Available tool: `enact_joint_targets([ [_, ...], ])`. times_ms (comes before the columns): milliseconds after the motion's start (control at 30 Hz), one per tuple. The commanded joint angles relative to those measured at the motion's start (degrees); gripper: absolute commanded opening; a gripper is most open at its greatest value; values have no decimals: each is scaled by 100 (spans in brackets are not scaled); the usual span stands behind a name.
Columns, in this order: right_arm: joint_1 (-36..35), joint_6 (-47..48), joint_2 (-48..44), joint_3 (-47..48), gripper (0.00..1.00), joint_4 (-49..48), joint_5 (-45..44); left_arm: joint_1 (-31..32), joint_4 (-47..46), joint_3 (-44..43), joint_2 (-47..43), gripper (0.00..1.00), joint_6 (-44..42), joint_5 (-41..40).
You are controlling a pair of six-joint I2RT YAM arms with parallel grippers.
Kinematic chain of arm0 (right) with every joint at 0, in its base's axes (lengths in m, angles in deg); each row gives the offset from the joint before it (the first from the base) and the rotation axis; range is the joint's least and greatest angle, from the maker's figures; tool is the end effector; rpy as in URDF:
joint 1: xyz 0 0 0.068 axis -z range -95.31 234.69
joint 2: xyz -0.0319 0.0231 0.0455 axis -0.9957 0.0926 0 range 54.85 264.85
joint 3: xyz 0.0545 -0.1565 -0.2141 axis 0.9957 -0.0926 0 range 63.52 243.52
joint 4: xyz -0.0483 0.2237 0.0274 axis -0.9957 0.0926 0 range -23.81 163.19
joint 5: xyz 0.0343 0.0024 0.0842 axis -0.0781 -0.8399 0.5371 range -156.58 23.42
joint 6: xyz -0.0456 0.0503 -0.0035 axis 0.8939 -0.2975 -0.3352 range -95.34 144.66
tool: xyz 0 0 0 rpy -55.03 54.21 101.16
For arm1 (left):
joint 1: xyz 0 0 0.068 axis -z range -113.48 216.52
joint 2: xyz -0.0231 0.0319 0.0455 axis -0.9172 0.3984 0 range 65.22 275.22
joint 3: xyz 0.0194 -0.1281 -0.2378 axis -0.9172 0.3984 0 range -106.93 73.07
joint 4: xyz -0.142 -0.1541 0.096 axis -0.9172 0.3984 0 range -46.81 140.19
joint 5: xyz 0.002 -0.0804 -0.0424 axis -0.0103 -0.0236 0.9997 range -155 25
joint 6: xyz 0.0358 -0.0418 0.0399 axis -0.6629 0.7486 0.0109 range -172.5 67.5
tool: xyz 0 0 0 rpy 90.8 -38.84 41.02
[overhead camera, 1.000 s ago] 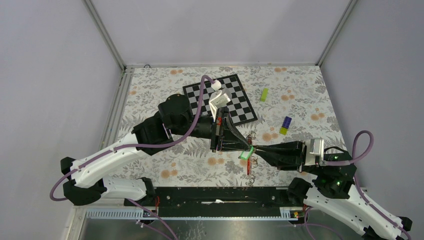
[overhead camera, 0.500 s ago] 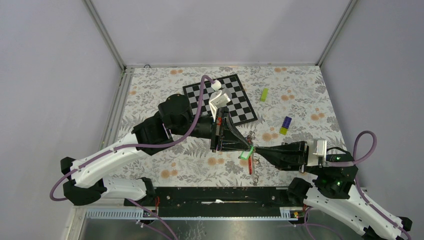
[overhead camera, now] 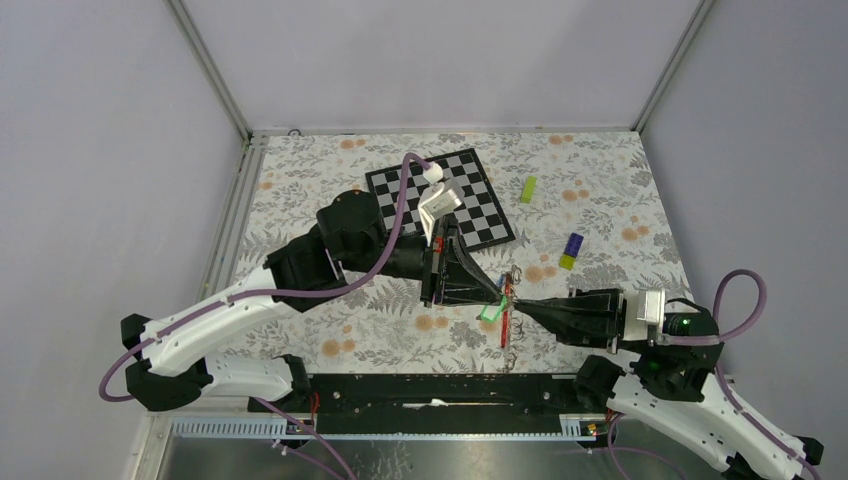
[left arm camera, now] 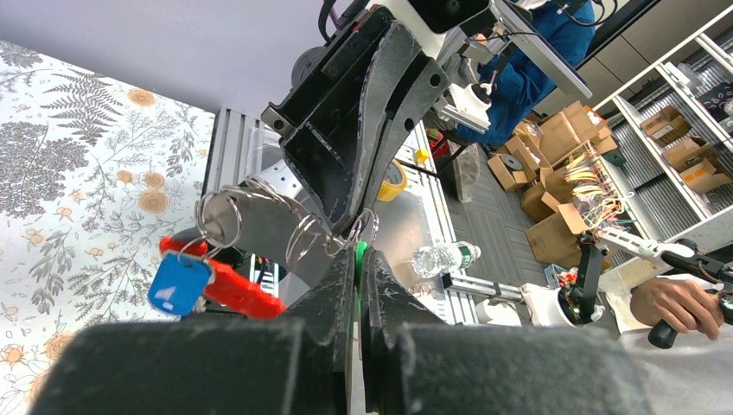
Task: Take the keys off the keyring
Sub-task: Remove the key from the keyring.
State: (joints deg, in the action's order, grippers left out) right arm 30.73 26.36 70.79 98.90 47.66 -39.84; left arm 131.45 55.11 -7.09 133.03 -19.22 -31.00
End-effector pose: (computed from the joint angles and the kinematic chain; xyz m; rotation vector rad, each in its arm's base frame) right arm 0.0064 0.0506 0.3879 -0.8401 0.6151 1.0444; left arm 0.0716 -0.2251 0.4608 1.0233 1.5792 -1.7295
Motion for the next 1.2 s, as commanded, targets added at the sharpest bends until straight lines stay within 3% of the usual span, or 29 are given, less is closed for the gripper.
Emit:
enact_joint_targets([
  [0,8,225,-125,216,0,-261,263,14,-385,22,-197,0,25,-112],
  [533,1,450,-193,401,0,-150,509,7,-294,-24,-124,0,56,-152],
  [1167,11,1757,203,1016,0,709,1105,9,-279,-14,-84,0,100,-73],
])
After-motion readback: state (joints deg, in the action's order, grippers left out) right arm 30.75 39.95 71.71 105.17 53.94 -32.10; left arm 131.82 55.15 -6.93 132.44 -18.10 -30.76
